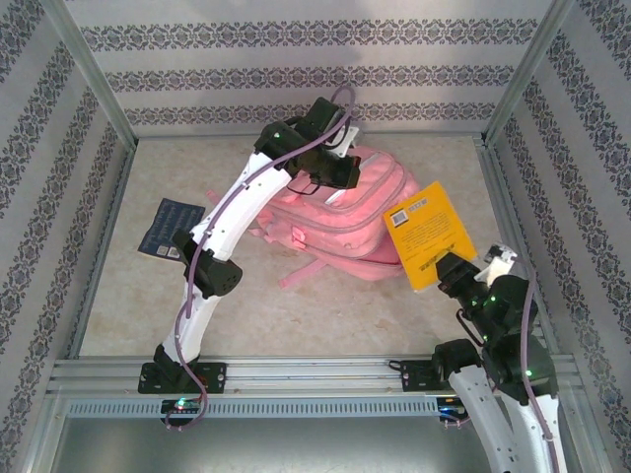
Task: Pack the student bag
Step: Open the student bag at the top-center of the table.
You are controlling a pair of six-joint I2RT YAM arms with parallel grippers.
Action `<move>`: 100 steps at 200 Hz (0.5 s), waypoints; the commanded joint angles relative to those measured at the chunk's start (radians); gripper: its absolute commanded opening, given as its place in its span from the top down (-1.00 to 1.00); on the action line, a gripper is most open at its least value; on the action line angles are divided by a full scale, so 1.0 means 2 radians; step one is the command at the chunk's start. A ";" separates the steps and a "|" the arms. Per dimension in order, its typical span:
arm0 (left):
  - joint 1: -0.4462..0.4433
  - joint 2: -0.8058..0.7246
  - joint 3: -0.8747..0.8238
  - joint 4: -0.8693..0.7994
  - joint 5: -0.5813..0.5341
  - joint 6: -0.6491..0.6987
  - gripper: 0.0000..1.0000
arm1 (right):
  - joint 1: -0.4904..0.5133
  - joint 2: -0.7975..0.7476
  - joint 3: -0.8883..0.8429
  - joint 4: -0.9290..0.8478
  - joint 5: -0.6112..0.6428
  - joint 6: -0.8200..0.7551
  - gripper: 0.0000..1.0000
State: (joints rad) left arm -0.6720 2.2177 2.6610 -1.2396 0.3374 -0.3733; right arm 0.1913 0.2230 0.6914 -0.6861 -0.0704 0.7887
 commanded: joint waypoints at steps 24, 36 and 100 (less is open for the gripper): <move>0.012 -0.073 0.009 0.021 -0.002 0.005 1.00 | -0.003 -0.041 -0.096 0.056 -0.109 0.096 1.00; 0.016 -0.078 0.005 0.019 -0.003 0.006 1.00 | -0.003 -0.058 -0.102 0.060 -0.111 0.102 1.00; 0.028 -0.116 -0.022 0.051 0.070 0.020 1.00 | -0.002 -0.075 -0.165 0.183 -0.178 0.215 1.00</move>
State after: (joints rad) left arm -0.6262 2.1117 2.6122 -1.2499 0.3698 -0.3645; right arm 0.1917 0.0792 0.4156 -0.5655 -0.3233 1.0748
